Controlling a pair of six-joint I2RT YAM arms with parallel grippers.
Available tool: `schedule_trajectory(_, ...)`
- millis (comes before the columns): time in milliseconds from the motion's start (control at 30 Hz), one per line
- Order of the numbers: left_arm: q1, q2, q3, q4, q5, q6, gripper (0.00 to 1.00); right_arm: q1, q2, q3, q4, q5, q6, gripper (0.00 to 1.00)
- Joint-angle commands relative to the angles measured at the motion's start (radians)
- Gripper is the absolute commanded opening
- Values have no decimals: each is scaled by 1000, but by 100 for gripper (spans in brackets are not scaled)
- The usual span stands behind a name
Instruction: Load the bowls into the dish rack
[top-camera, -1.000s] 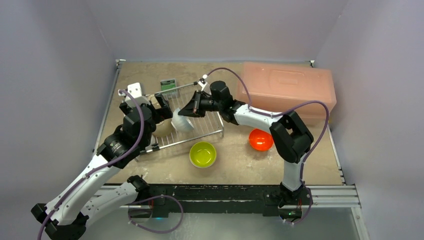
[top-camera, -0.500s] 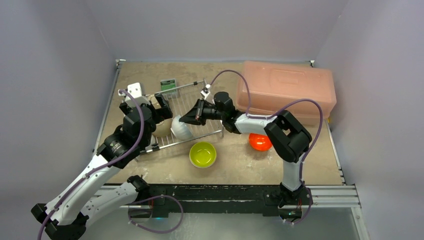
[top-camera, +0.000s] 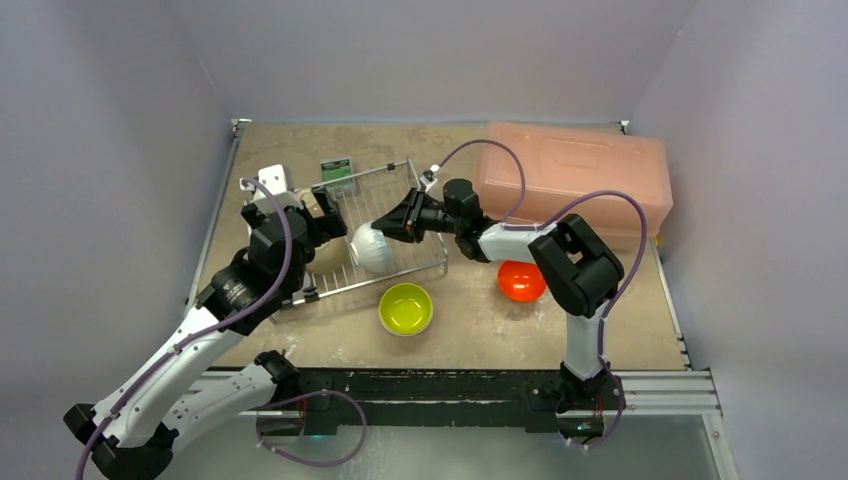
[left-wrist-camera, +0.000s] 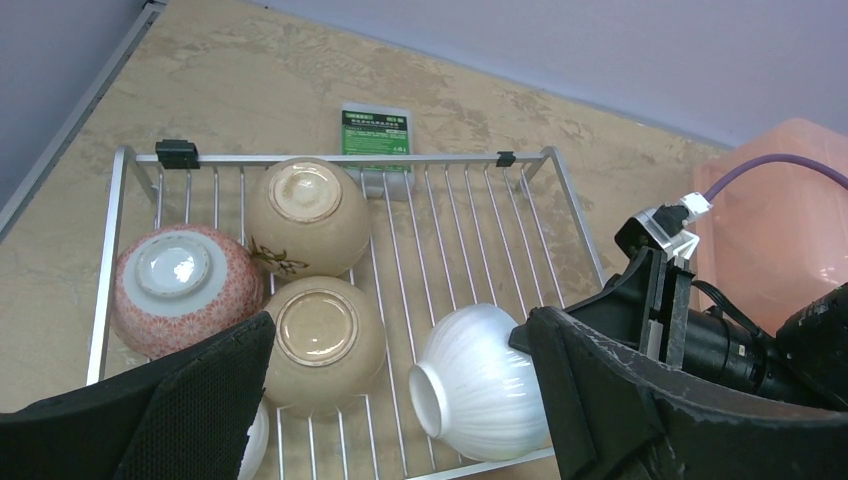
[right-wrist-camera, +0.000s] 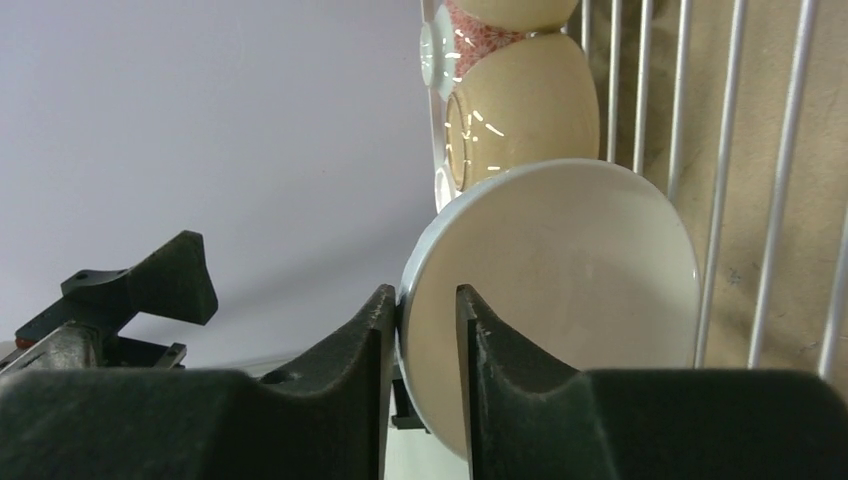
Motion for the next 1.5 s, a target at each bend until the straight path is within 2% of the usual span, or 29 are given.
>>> schedule_trajectory(0,1,4,2,6,-17,7,97,-7,10,-8,-88,39,-39,33)
schedule_trajectory(200,1,8,2,5,-18,4,97,-8,-58,13,-222,116,-144,39)
schedule_trajectory(500,2,9,4,4,-16,2,97,-6,-136,39,-380,301,-288,38)
schedule_trajectory(867,2,10,5,3,-21,-1,97,4,-216,73,-492,441,-453,41)
schedule_trajectory(1200,2,4,10,-5,-53,19,97,25,-277,55,-537,550,-447,49)
schedule_trajectory(1367,2,4,13,-9,-54,19,97,39,-300,65,-580,628,-492,52)
schedule_trajectory(1467,2,3,12,-11,-58,18,97,44,-313,60,-584,662,-525,57)
